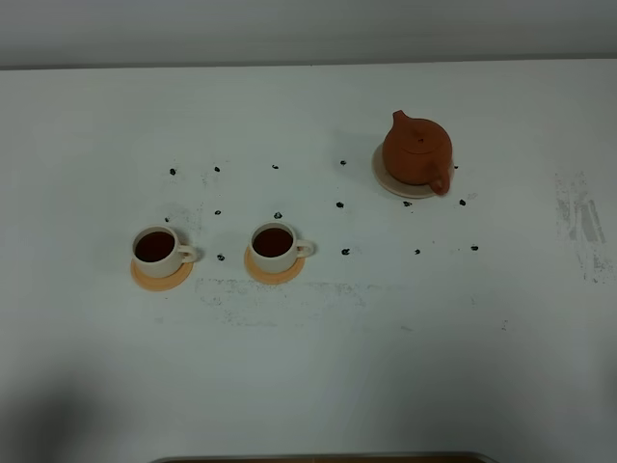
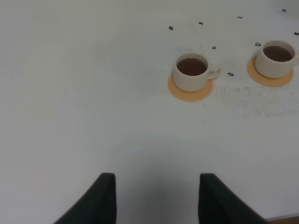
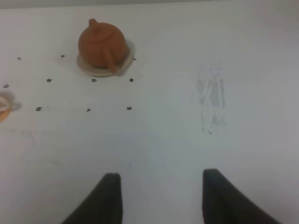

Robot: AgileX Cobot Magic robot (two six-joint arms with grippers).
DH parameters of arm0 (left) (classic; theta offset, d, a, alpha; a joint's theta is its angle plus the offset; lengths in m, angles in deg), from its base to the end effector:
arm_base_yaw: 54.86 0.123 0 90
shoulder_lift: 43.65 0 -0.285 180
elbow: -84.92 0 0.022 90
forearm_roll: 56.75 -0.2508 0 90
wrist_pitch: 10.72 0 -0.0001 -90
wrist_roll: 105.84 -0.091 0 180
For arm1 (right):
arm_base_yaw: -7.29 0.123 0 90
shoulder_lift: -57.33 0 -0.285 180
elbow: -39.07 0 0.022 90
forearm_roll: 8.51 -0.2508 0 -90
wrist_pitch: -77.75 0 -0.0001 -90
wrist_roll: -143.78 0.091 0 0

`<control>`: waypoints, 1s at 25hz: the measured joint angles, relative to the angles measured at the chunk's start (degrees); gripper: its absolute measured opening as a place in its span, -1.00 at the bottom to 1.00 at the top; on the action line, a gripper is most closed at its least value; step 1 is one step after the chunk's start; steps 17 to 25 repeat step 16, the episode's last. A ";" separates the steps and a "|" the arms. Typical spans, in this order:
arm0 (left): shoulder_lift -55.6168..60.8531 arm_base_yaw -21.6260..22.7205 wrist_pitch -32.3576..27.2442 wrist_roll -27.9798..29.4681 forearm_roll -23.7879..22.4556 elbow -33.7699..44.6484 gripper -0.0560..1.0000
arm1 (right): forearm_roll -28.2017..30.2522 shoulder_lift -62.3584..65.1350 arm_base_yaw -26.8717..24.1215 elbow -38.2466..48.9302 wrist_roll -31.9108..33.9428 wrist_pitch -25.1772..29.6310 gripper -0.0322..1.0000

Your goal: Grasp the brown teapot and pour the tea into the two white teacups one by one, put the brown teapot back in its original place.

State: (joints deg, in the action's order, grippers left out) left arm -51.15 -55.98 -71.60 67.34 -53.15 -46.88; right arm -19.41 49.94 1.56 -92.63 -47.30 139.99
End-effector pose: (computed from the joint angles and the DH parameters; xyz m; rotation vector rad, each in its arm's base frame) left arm -0.0066 -0.0049 0.2790 0.1441 2.0280 -0.0125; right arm -0.0068 0.0160 0.2777 -0.1084 2.0408 0.0450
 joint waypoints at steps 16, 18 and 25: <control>0.00 0.00 0.00 0.00 0.00 0.00 -0.08 | 0.00 0.00 0.00 0.00 0.05 0.00 -0.13; 0.00 0.00 0.00 0.00 0.00 0.00 -0.08 | 0.00 0.00 0.00 0.00 0.05 0.00 -0.13; 0.00 0.00 0.00 0.00 0.00 0.00 -0.08 | 0.00 0.00 0.00 0.00 0.05 0.00 -0.13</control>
